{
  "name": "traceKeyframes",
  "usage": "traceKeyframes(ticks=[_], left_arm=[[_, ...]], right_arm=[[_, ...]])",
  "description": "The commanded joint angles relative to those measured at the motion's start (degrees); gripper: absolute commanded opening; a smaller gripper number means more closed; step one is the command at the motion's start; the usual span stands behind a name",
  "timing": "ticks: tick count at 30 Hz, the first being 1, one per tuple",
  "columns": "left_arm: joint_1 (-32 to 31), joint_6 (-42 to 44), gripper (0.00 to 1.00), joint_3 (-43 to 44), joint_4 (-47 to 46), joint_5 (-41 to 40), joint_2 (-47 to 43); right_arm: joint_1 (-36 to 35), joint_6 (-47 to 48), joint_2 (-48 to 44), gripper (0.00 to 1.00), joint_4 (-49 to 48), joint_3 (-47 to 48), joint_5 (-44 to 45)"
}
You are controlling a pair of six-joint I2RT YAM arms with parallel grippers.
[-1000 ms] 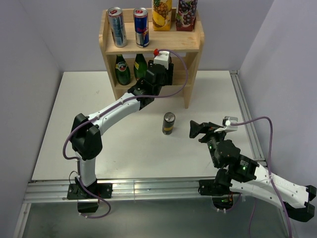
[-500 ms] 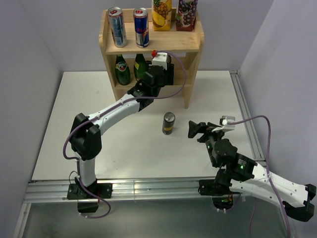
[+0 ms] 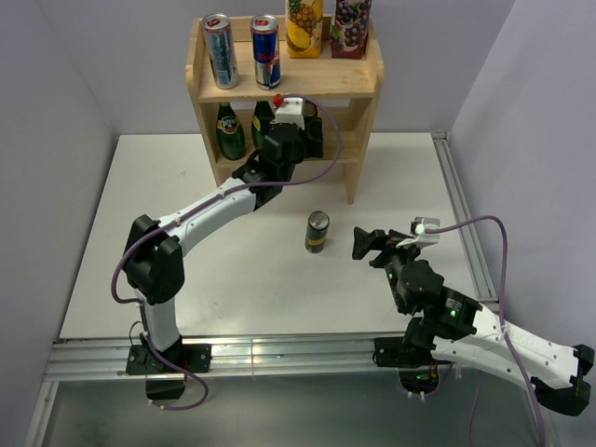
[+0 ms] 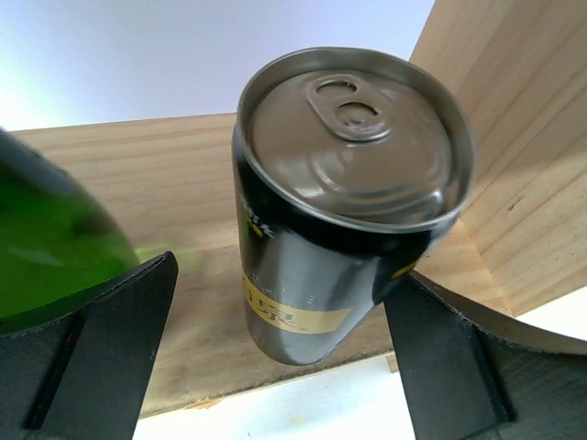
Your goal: Place and organize the beverage onto the shelf
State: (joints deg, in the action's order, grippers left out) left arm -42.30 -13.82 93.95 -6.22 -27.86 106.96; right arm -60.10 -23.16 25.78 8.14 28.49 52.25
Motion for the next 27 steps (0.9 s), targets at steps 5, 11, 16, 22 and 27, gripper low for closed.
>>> traceKeyframes(ticks=[5,11,16,22,27], left_arm=[[-1.64,-2.44,0.99,-3.77,-0.81,-2.46,-7.99],[-4.89,-1.82,0.99,-6.94,-0.90,-3.70,-11.59],[-4.89,-1.73,0.99,-5.45,0.77,-4.23,-9.75],[-6.91,-3.13,0.99,-8.17,2.69,-5.97,-14.57],[-10.77,-7.18,0.99,-15.19,9.02,-7.21,-25.36]], right_arm=[[0.42,-0.57,1.55,1.00,-3.04,0.78,-0.39],[0.42,-0.92,4.54,1.00,-4.01,0.78,-2.59],[0.51,-1.36,4.19,1.00,-3.75,1.04,-2.51],[0.42,-0.31,5.24,1.00,-4.71,0.78,-3.99],[1.21,0.75,10.68,1.00,-11.45,-1.15,-16.34]])
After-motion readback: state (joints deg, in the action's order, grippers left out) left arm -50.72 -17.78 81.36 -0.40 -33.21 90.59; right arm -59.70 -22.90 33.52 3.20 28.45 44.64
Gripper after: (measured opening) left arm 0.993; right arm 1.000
